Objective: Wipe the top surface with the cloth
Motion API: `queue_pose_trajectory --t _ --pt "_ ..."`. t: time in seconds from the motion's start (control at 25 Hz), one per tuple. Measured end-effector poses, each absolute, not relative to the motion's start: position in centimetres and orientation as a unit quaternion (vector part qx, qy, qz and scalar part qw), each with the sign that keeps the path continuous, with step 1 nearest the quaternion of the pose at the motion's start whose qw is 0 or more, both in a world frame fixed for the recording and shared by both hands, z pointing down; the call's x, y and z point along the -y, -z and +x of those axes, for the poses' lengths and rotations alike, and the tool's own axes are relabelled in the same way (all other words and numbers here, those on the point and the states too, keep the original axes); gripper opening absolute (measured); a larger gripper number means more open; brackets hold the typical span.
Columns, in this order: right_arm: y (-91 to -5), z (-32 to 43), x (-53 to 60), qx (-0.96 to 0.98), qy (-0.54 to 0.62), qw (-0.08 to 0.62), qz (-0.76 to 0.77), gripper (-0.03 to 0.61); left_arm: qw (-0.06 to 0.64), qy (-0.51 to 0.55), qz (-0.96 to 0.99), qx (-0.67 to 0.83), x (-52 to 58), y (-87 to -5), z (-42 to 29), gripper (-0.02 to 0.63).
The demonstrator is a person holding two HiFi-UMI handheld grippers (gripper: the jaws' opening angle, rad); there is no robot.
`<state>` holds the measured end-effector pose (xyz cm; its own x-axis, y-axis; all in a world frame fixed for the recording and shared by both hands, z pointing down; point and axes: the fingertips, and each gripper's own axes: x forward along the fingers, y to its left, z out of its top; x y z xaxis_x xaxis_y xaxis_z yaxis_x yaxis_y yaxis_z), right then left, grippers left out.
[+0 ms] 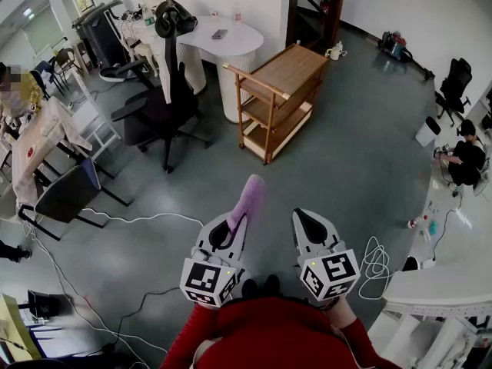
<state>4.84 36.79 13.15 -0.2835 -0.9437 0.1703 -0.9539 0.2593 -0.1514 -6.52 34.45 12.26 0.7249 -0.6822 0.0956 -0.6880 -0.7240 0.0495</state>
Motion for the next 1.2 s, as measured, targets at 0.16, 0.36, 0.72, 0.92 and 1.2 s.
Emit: queue_pose_trajectory --t 0.16,0.36,0.72,0.92,1.2 --pt "-13.2 5.0 -36.4 0.792 -0.114 0.022 0.599 0.003 0.041 -0.036 0.927 0.371 -34.1 -12.3 -6.4 0.048" --pt "-13.5 5.3 -36.3 0.793 -0.116 0.023 0.597 0.003 0.043 -0.039 0.924 0.377 -33.8 -12.6 -6.4 0.048" --pt "-13.7 5.6 -35.6 0.797 -0.125 0.024 0.591 0.003 0.050 -0.046 0.920 0.385 -33.0 -12.9 -6.2 0.048" --pt "-14.0 6.0 -35.0 0.803 -0.133 0.019 0.580 0.003 0.057 -0.049 0.918 0.389 -32.3 -13.4 -5.4 0.048" --pt "-14.2 7.8 -32.1 0.793 -0.141 0.025 0.592 0.003 0.044 -0.052 0.911 0.406 -29.1 -13.3 -5.1 0.048"
